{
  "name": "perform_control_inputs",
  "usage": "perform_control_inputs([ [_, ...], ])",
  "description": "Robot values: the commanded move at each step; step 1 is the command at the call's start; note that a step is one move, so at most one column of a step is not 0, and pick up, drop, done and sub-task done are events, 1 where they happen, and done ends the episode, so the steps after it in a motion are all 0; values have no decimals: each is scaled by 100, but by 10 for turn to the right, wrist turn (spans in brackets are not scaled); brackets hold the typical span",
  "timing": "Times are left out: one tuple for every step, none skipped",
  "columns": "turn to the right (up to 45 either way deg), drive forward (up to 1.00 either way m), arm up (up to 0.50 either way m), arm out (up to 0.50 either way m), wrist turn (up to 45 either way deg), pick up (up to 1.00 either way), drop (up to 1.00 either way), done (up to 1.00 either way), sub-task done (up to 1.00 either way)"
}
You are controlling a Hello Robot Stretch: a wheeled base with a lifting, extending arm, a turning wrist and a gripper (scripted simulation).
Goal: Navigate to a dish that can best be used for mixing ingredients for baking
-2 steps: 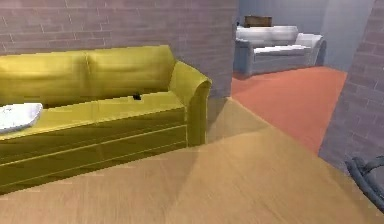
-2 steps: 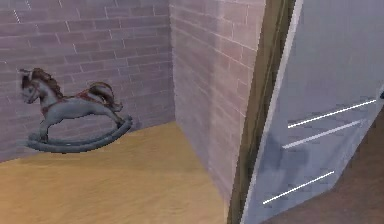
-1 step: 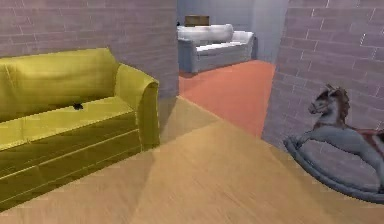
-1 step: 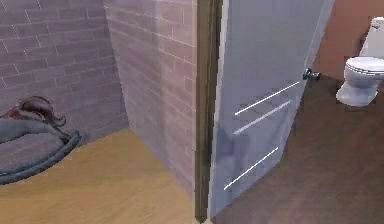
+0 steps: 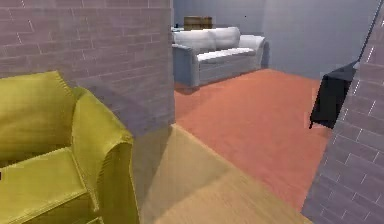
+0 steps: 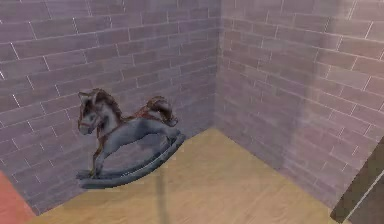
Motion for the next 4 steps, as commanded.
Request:
perform_control_inputs([
  [0, 100, 0, 0, 0, 0, 0, 0, 0],
  [30, 0, 0, 0, 0, 0, 0, 0, 0],
  [0, 100, 0, 0, 0, 0, 0, 0, 0],
  [30, 0, 0, 0, 0, 0, 0, 0, 0],
])
